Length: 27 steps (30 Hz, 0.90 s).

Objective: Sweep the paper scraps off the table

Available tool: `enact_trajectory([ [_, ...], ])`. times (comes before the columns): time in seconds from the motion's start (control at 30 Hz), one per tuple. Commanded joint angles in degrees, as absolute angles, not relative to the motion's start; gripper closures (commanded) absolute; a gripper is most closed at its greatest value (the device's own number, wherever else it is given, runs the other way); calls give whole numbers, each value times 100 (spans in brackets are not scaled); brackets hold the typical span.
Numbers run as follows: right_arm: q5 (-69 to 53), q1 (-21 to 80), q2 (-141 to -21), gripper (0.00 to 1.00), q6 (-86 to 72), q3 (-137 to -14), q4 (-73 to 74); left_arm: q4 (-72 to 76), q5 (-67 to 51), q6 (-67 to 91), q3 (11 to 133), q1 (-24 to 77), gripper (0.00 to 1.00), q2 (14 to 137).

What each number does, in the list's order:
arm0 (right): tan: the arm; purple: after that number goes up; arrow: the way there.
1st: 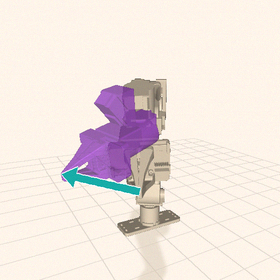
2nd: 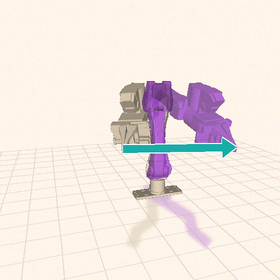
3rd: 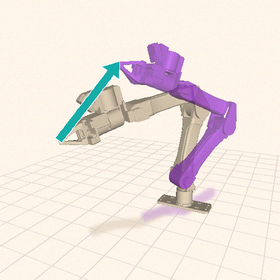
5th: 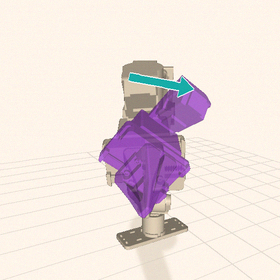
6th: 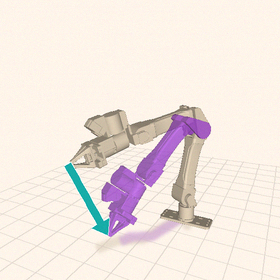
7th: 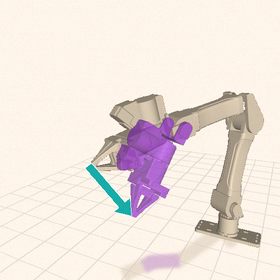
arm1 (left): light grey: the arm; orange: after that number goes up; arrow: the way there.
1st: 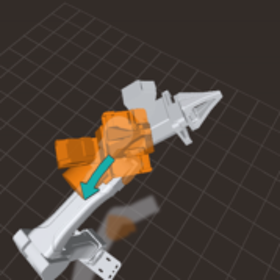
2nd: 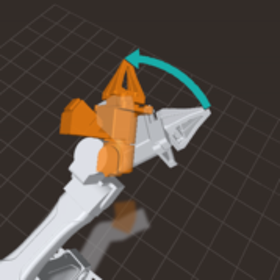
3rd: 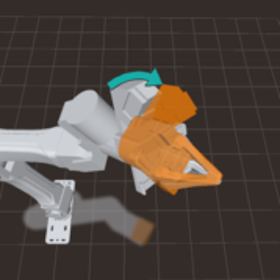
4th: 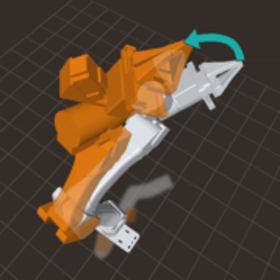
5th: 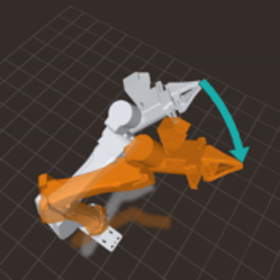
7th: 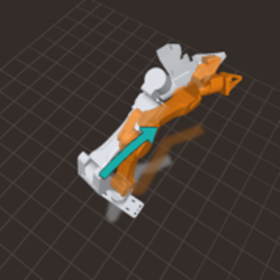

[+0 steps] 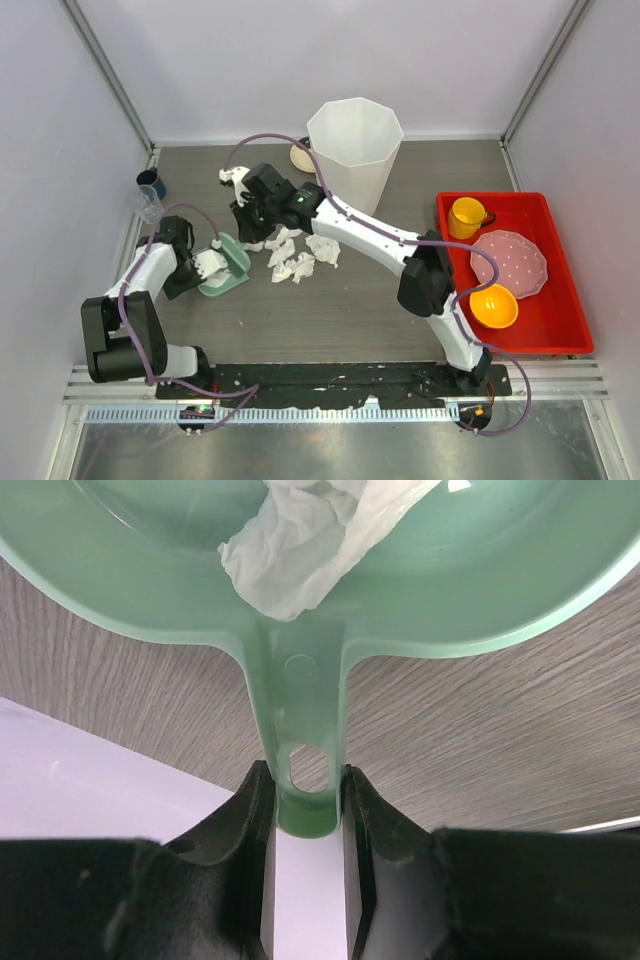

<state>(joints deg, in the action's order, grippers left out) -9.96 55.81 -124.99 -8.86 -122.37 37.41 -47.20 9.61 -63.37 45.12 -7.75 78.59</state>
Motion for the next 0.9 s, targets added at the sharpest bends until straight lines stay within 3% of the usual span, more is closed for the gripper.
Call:
enact_trajectory([
  [0.0, -1414, 5511, -12366, 99, -1203, -12638, 3217, -4667, 1151, -6363, 4641, -650, 100, 7778],
  [0.13, -1723, 5353, -12331, 99, -1529, -12753, 3094, -4658, 1081, -6320, 4658, -650, 100, 7796],
  [0.57, -273, 5098, -10838, 99, -1064, -11752, 3217, -4842, -263, -4968, 4570, -712, 100, 7287],
  [0.87, 194, 4597, -9906, 99, -739, -11067, 3524, -6107, -1151, -4026, 5728, -800, 100, 6574],
])
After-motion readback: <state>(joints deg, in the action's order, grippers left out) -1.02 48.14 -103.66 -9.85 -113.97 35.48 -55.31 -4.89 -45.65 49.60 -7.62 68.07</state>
